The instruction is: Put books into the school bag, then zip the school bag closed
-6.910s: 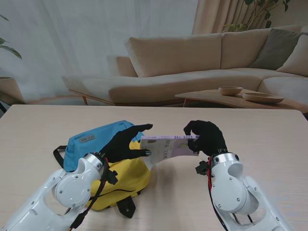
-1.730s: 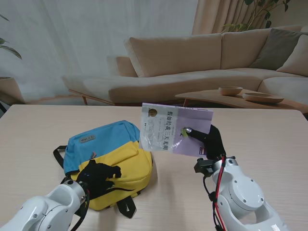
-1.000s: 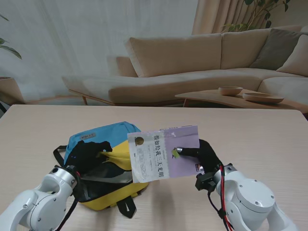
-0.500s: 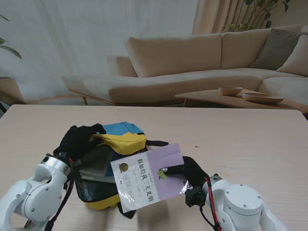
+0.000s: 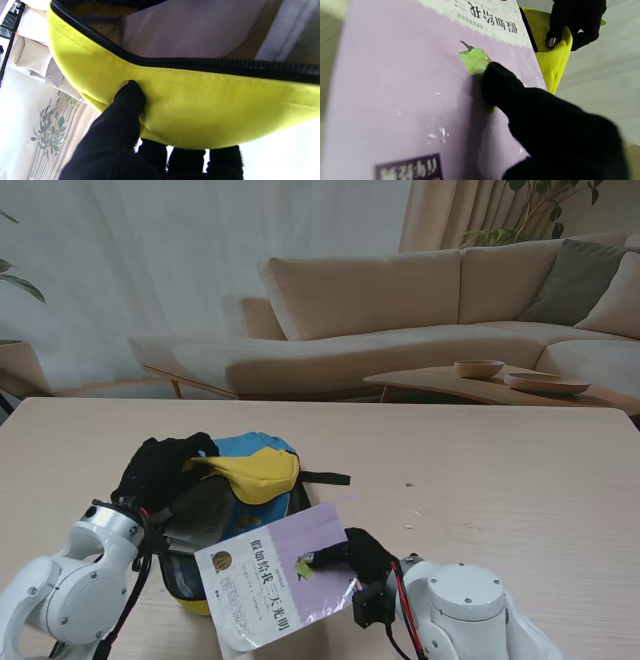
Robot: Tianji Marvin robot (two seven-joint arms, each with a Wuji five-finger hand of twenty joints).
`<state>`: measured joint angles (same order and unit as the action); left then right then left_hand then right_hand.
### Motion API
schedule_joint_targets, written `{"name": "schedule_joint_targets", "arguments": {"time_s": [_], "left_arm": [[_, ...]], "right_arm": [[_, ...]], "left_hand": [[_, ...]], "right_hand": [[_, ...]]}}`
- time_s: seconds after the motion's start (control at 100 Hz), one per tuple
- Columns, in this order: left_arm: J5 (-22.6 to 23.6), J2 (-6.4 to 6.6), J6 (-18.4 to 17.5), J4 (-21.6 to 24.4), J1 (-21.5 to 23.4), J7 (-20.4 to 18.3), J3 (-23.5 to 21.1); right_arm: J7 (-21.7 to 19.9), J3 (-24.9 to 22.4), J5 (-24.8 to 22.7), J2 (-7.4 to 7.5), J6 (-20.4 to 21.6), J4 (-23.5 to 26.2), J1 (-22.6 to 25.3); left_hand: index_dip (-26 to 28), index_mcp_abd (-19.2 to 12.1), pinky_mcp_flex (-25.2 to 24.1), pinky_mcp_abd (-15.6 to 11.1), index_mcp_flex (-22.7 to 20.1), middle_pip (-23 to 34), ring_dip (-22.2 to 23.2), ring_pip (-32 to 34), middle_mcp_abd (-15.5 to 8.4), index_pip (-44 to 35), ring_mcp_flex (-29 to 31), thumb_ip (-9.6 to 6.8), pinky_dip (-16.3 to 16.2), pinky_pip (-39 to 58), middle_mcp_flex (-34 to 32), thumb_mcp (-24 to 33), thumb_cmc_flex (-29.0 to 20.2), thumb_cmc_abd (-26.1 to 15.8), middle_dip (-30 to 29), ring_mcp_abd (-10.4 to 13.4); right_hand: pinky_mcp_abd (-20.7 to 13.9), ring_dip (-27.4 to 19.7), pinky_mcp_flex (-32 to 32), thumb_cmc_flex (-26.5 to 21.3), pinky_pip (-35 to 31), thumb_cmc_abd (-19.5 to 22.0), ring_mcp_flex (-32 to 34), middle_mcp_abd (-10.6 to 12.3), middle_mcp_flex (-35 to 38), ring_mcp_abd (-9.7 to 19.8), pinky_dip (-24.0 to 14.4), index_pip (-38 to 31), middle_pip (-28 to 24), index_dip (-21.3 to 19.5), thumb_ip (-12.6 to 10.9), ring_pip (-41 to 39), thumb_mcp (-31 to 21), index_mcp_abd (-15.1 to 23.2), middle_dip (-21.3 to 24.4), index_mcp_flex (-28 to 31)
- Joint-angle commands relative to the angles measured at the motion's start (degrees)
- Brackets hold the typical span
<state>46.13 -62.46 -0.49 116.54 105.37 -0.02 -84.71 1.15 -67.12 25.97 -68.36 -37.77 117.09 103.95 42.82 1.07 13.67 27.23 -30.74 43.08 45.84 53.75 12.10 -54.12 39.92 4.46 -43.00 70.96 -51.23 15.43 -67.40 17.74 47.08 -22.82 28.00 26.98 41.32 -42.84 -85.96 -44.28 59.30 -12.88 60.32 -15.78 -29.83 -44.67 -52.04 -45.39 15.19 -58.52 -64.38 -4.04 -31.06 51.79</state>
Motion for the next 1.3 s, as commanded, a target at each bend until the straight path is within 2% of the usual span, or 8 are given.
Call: {"name": "schedule_joint_targets", "arguments": {"time_s": [0.0, 0.19, 0.46, 0.66, 1.09, 1.29], "left_arm": [[-0.2, -0.25, -0.3, 1.6, 0.5, -1.2, -0.4], [-0.3, -0.19, -0.7, 2.1, 0.9, -1.6, -0.6], [-1.0, -0.22, -0.4, 2.1, 0.5, -1.9, -0.8], [-1.6, -0.21, -0.6, 2.3, 0.7, -2.2, -0.9], [-2.1, -0.11, -1.6, 3.4, 1.6, -2.9, -1.3], [-1.5, 0.00, -1.9, 4.0, 2.3, -3.4, -1.4]], "right_arm": [[-0.9, 1.5, -0.2, -1.45, -0.3, -0.2, -0.7], [2.4, 4.6, 1.4, -3.11, -3.2, -1.6, -3.3], [4.7, 8.3, 3.0, -4.89, -6.4, -3.7, -6.1], [9.3, 10.5, 5.3, -7.61, -8.9, -6.9, -9.1], [23.0, 12.1, 12.5, -14.62, -12.0, -15.5, -16.8], [28.3, 12.1, 15.6, -16.58, -11.8, -18.6, -19.7]], "left_hand": [[3.0, -0.6, -0.5, 2.1, 1.0, 1.5, 0.2, 1.0, 0.8, -6.3, 0.5, 0.30, -1.2, 2.4, -0.1, 0.6, -3.7, -2.9, -0.6, -1.5], [3.0, -0.5, -0.6, 2.2, 1.1, 1.5, 0.1, 0.8, 0.8, -6.3, 0.4, 0.17, -1.2, 2.4, 0.0, 0.2, -4.0, -3.1, -0.6, -1.5], [2.8, -0.4, -0.5, 2.2, 1.1, 1.5, 0.1, 0.8, 1.0, -6.2, 0.5, 0.03, -1.3, 2.3, -0.1, -0.6, -4.3, -3.3, -0.7, -1.4], [2.8, -0.4, -0.5, 2.2, 1.2, 1.5, 0.1, 0.7, 0.9, -6.3, 0.4, -0.12, -1.3, 2.3, 0.0, -1.1, -4.6, -3.4, -0.7, -1.5], [2.8, -0.5, -0.7, 2.0, 1.2, 1.4, 0.1, 0.5, 0.9, -6.3, 0.2, -0.29, -1.3, 2.2, 0.0, -1.7, -5.0, -3.6, -0.7, -1.5], [2.9, -0.6, -0.9, 2.0, 1.2, 1.3, 0.0, 0.3, 0.7, -6.2, 0.0, -0.38, -1.2, 2.1, 0.0, -2.1, -5.1, -3.7, -0.7, -1.4]], "right_hand": [[1.1, 0.0, 1.3, -6.3, -2.4, 7.4, 6.1, -1.0, 2.7, -0.3, -0.2, -12.5, -2.5, -1.7, -1.7, -3.2, -6.3, 9.4, 0.4, 6.1], [1.0, 0.0, 1.5, -6.4, -2.4, 7.6, 6.1, -1.0, 2.7, -0.3, -0.1, -12.7, -2.7, -1.3, -1.7, -3.3, -6.2, 9.5, 0.6, 5.7], [1.0, -0.2, 1.5, -6.3, -2.4, 7.8, 5.9, -0.9, 2.5, -0.1, 0.0, -13.1, -2.8, -0.7, -1.8, -3.2, -5.9, 9.5, 0.9, 5.2], [0.8, -0.3, 1.6, -6.3, -2.5, 8.1, 5.9, -0.8, 2.4, -0.1, 0.2, -13.4, -3.0, -0.2, -1.9, -3.2, -5.8, 9.5, 1.1, 4.7], [0.4, -0.6, 1.6, -6.4, -2.5, 8.6, 5.7, -0.4, 1.7, 0.2, 0.5, -14.3, -3.2, 0.9, -1.8, -3.0, -5.2, 9.5, 1.8, 3.3], [0.1, -0.7, 1.6, -6.4, -2.4, 8.8, 5.6, -0.4, 1.5, 0.2, 0.6, -14.8, -3.3, 1.4, -1.8, -2.9, -5.1, 9.5, 2.2, 3.0]]}}
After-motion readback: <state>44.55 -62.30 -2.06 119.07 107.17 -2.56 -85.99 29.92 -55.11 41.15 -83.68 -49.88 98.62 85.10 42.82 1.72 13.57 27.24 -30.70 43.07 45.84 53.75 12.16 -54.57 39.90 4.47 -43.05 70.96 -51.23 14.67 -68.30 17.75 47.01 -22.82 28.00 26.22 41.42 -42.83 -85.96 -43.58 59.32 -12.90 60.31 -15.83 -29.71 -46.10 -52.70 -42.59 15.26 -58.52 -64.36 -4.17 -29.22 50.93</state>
